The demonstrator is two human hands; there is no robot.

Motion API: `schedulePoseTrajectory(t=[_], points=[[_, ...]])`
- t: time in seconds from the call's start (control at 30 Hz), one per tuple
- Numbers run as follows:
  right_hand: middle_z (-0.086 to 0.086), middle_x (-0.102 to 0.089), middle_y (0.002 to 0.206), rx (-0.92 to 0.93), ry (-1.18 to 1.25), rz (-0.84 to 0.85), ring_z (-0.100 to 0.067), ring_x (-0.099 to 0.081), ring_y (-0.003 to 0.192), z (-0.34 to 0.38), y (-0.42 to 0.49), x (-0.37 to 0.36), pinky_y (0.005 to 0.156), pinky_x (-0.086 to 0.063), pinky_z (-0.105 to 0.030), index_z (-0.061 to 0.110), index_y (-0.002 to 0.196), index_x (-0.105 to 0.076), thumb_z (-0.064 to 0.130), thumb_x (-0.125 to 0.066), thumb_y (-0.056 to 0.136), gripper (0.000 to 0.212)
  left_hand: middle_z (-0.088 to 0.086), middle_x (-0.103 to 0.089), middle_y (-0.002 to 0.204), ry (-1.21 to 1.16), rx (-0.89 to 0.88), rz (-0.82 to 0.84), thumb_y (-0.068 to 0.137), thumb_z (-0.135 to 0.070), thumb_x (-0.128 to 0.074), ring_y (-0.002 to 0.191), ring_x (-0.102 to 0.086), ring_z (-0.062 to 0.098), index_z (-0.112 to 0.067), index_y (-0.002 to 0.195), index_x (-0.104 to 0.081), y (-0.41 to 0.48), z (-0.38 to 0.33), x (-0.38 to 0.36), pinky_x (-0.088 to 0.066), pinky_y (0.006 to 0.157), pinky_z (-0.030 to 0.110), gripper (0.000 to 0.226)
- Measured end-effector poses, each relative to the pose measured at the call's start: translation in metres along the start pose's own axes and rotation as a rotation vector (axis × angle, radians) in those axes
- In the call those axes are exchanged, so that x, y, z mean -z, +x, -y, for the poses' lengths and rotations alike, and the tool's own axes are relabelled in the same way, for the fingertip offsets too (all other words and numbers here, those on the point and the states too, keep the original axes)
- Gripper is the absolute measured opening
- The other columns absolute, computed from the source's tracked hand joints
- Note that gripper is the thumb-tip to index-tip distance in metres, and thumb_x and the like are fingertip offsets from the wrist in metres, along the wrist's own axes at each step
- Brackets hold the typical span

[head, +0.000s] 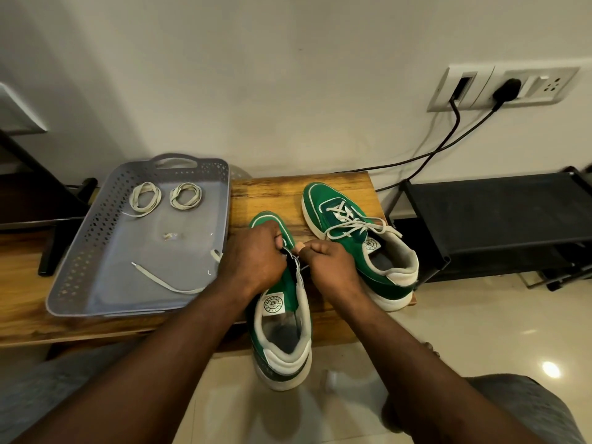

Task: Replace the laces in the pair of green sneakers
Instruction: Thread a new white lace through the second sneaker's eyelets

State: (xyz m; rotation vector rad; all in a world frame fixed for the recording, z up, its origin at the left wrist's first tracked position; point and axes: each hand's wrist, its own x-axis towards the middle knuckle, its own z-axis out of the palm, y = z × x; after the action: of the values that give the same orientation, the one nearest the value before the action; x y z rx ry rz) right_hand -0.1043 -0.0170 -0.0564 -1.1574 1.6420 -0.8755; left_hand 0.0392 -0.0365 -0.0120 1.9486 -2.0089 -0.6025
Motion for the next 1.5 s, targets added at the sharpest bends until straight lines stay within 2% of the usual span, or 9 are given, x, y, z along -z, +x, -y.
schedulePoseTrajectory(t=[0.13, 0.37, 0.57, 0.8, 0.97, 1.13, 1.23, 1.37, 1.5], points=[[0.004, -0.077, 0.079, 0.033, 0.001, 0.018, -0.023, -0.075, 0.077, -0.005, 0.000, -0.004, 0.077, -0.064, -0.053, 0.026, 0.081, -0.077, 0.040, -0.073, 0.095, 0.020, 0.001, -0.064, 0.081, 0.107, -0.062, 0.010, 0.086, -0.013, -0.066, 0.079, -0.059, 0.025, -0.025, 0.089, -0.054, 0.000, -0.007, -0.001, -0.041, 0.064, 0.033, 0.017], [0.005, -0.077, 0.079, 0.026, -0.007, 0.028, -0.019, -0.076, 0.077, -0.003, 0.002, -0.005, 0.075, -0.064, -0.054, 0.030, 0.086, -0.077, 0.041, -0.074, 0.091, 0.012, 0.004, -0.064, 0.084, 0.036, -0.009, -0.078, 0.090, -0.009, -0.065, 0.079, -0.058, 0.026, -0.022, 0.097, -0.054, -0.005, -0.004, -0.007, -0.042, 0.063, 0.035, 0.018], [0.005, -0.078, 0.081, -0.019, 0.048, 0.036, -0.019, -0.076, 0.079, -0.004, 0.002, -0.003, 0.079, -0.065, -0.048, 0.027, 0.086, -0.078, 0.035, -0.074, 0.094, 0.012, 0.000, -0.063, 0.082, 0.070, -0.018, -0.076, 0.093, -0.013, -0.064, 0.078, -0.057, 0.022, -0.023, 0.092, -0.055, -0.007, -0.004, -0.009, -0.040, 0.062, 0.033, 0.014], [-0.002, -0.078, 0.076, -0.031, 0.033, -0.001, -0.013, -0.072, 0.065, -0.002, 0.002, 0.000, 0.056, -0.057, -0.024, 0.020, 0.083, -0.077, 0.025, -0.072, 0.098, 0.016, -0.001, -0.072, 0.076, -0.183, 0.187, 0.011, 0.087, -0.008, -0.073, 0.077, -0.069, 0.021, -0.022, 0.075, -0.066, 0.005, 0.001, -0.004, -0.057, 0.068, 0.036, 0.020], [0.004, -0.077, 0.076, 0.018, -0.015, -0.003, -0.018, -0.076, 0.076, -0.001, 0.005, -0.006, 0.075, -0.065, -0.042, 0.023, 0.083, -0.076, 0.034, -0.078, 0.093, 0.014, 0.002, -0.070, 0.080, -0.082, 0.182, 0.013, 0.087, -0.014, -0.073, 0.078, -0.067, 0.023, -0.022, 0.076, -0.063, 0.007, 0.004, 0.002, -0.055, 0.068, 0.037, 0.018], [0.005, -0.077, 0.077, 0.052, -0.031, 0.033, -0.019, -0.076, 0.074, 0.003, 0.002, -0.008, 0.072, -0.065, -0.052, 0.025, 0.083, -0.076, 0.044, -0.078, 0.090, 0.021, 0.004, -0.062, 0.091, 0.010, 0.142, -0.041, 0.085, -0.010, -0.067, 0.084, -0.060, 0.026, -0.022, 0.096, -0.060, 0.002, -0.001, 0.004, -0.047, 0.066, 0.033, 0.017], [0.002, -0.077, 0.075, 0.025, -0.006, 0.070, -0.018, -0.075, 0.069, 0.008, 0.000, -0.003, 0.065, -0.066, -0.046, 0.022, 0.082, -0.076, 0.041, -0.079, 0.091, 0.021, 0.006, -0.068, 0.088, -0.090, 0.204, -0.013, 0.081, -0.011, -0.071, 0.080, -0.069, 0.028, -0.023, 0.087, -0.058, 0.006, 0.005, 0.004, -0.061, 0.072, 0.040, 0.019], [0.007, -0.071, 0.064, 0.030, 0.019, 0.159, -0.001, -0.064, 0.055, 0.016, -0.006, 0.004, 0.054, -0.051, -0.020, 0.018, 0.078, -0.076, 0.038, -0.081, 0.091, 0.023, 0.006, -0.074, 0.080, -0.266, 0.321, 0.007, 0.077, -0.007, -0.072, 0.072, -0.075, 0.029, -0.022, 0.082, -0.060, 0.009, 0.010, 0.006, -0.065, 0.072, 0.048, 0.020], [0.004, -0.076, 0.074, 0.012, 0.004, 0.182, -0.004, -0.069, 0.061, 0.017, -0.004, 0.005, 0.058, -0.053, -0.021, 0.021, 0.080, -0.078, 0.035, -0.078, 0.093, 0.020, 0.013, -0.075, 0.079, -0.501, 0.454, -0.012, 0.086, 0.002, -0.073, 0.064, -0.077, 0.025, -0.016, 0.080, -0.058, 0.011, 0.010, 0.004, -0.067, 0.068, 0.046, 0.024]])
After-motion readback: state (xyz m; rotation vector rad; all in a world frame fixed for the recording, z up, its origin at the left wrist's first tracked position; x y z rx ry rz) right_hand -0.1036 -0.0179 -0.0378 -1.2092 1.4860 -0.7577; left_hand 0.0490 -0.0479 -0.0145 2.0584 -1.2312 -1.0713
